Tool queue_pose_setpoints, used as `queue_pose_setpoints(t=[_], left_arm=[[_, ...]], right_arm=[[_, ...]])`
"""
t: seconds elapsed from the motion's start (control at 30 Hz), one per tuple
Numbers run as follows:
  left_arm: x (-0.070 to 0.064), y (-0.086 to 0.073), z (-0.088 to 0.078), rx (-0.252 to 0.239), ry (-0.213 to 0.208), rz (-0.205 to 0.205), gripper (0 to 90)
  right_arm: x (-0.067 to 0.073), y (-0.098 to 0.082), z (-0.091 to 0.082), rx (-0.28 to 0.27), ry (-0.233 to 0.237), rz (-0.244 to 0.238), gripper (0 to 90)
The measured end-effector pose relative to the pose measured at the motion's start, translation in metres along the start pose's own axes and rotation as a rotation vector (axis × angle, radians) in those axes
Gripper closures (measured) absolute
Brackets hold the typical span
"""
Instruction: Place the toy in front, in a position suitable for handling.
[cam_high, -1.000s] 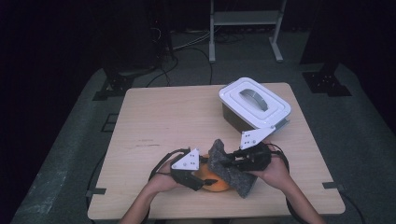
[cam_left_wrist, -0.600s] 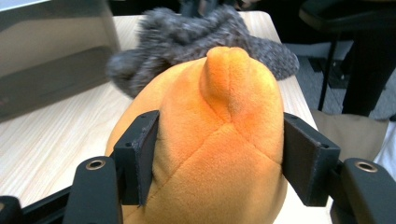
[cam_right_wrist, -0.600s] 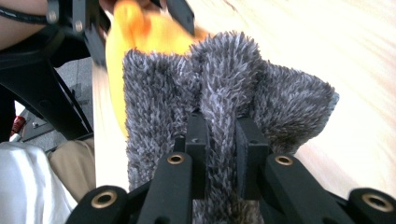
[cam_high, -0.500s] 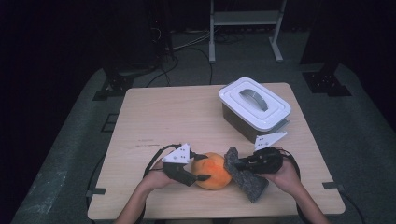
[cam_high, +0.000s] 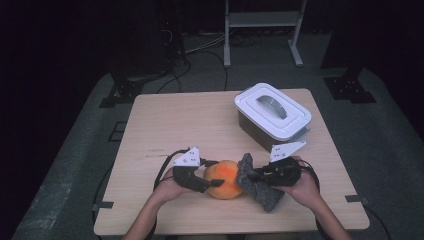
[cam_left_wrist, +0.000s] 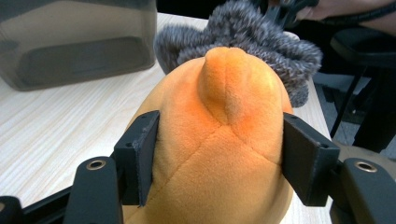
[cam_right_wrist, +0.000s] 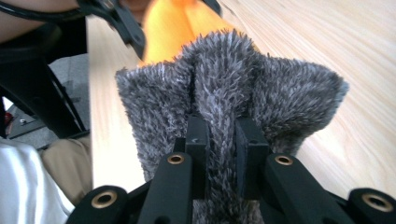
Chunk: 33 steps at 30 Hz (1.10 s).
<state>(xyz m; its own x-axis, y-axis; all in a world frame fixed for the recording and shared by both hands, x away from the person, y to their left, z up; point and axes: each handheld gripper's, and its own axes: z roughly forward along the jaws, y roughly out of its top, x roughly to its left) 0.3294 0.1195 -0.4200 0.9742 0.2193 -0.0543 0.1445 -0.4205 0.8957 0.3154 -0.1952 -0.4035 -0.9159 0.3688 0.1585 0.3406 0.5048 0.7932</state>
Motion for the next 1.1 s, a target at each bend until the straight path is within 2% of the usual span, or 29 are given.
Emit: queue_pose_setpoints(t=[0.13,0.27,0.4,0.47,0.63,0.73,0.87,1.0,1.1], left_arm=[[0.0,0.001,0.001,-0.004,0.009,-0.014,34.9],[0.001,0.001,0.003,-0.014,0.017,-0.027,34.9],[0.0,0.002,0.004,-0.019,0.026,-0.032,34.6],[-0.001,0.002,0.004,-0.021,0.022,-0.03,32.0],[0.0,0.002,0.004,-0.022,-0.003,-0.011,19.7],[0.0,0.001,0.005,-0.019,-0.016,-0.005,19.8],[0.0,0.0,0.006,-0.02,-0.027,-0.001,24.7],[-0.003,0.001,0.007,-0.012,-0.008,0.026,40.7],[-0.007,0.004,0.008,-0.01,0.007,0.026,46.9]], right_arm=[[-0.003,-0.004,-0.004,0.026,-0.035,0.004,77.4],[0.005,0.009,-0.009,-0.026,-0.027,-0.027,77.4],[0.013,0.02,-0.004,-0.023,-0.029,-0.072,77.4],[0.012,0.02,0.001,-0.008,-0.033,-0.071,77.4],[0.006,0.015,0.003,-0.018,-0.033,-0.052,77.3],[0.001,0.011,0.002,-0.021,-0.04,-0.031,77.3],[-0.007,0.003,0.001,-0.027,-0.051,0.004,77.2],[-0.012,-0.003,-0.002,-0.02,-0.056,0.032,77.2],[-0.008,0.002,-0.008,-0.036,-0.064,0.017,77.4]])
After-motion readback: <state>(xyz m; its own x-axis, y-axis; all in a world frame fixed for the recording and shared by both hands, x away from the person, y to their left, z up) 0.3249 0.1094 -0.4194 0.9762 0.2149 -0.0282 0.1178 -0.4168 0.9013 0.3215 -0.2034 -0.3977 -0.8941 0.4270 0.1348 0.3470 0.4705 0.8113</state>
